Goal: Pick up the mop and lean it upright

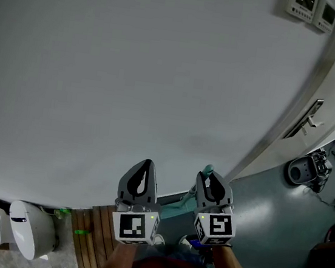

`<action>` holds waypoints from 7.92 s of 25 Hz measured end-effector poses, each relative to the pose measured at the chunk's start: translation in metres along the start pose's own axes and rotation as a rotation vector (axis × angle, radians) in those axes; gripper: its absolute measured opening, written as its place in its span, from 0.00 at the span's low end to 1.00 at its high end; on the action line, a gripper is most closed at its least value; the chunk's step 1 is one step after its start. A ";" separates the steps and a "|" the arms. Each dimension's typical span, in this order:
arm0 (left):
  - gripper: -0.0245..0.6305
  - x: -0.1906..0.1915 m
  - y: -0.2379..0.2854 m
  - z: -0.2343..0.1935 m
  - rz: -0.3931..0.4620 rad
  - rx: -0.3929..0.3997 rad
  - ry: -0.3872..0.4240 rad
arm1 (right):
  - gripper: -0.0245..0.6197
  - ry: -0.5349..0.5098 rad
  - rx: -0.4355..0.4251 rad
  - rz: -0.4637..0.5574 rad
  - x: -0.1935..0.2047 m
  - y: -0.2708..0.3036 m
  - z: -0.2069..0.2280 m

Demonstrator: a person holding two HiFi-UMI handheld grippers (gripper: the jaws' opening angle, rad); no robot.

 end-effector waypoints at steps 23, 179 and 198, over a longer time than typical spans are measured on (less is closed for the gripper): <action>0.06 -0.013 -0.007 0.006 0.051 0.014 -0.009 | 0.20 0.017 -0.002 0.143 -0.075 -0.020 0.003; 0.06 -0.009 -0.006 0.002 0.037 -0.064 0.032 | 0.36 -0.021 -0.018 -0.026 0.025 0.036 -0.013; 0.06 -0.011 -0.005 0.005 0.047 -0.049 0.007 | 0.15 0.044 -0.025 0.056 -0.021 0.004 -0.010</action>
Point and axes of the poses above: the fingertips, and each gripper's own axes: y forward along the fingers, z to its right, x out of its underside, the point moved 10 cm from there along -y, backward along the fingers, and after that the axes turned 8 degrees about x, right-handed, at the moved point
